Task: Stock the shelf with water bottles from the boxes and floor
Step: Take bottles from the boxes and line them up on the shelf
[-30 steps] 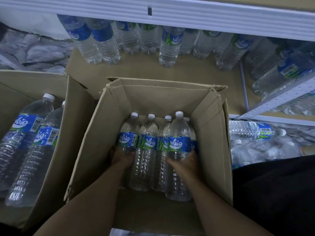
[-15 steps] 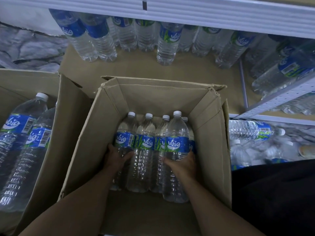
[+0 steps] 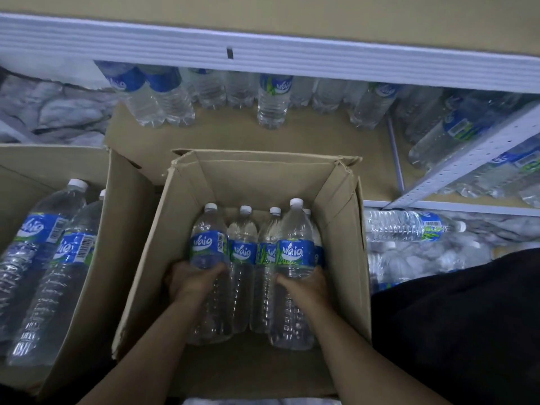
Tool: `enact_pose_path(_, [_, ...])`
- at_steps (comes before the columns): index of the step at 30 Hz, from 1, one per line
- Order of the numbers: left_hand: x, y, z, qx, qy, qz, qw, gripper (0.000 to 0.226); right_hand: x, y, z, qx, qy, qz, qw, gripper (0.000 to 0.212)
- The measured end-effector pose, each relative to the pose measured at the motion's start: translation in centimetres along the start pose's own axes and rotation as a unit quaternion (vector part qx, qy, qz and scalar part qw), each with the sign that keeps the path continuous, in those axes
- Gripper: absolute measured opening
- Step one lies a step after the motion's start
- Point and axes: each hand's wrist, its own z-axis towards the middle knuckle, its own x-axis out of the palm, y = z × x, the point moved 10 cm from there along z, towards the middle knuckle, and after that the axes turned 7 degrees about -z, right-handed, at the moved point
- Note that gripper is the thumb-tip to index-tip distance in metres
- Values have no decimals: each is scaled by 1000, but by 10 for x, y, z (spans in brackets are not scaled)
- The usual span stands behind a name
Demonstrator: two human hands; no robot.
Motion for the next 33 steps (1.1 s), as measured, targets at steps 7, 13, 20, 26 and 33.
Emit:
enact_pose_path(7, [4,-29,-51,38,146,-128,980,50,-27,39,-28,-89,20,48,995,65])
enact_pose_path(13, [-16,-78,-96,177,159,-190,952,76,-55,76,-68,-181,8,85,980,77])
enact_pose_path(20, [-75,-159,-165,376,29,-215,901,78,-106,136,-133,-297,-14,118,947,66])
enact_pose_path(26, [-116,-224,-217,441,10,-262,859,97,-164,200,-193,-408,-52,159,897,76])
enact_pose_path(33, [-165,-302,-278,511,-12,-270,816,75,-237,288,-251,-523,-76,172,831,82])
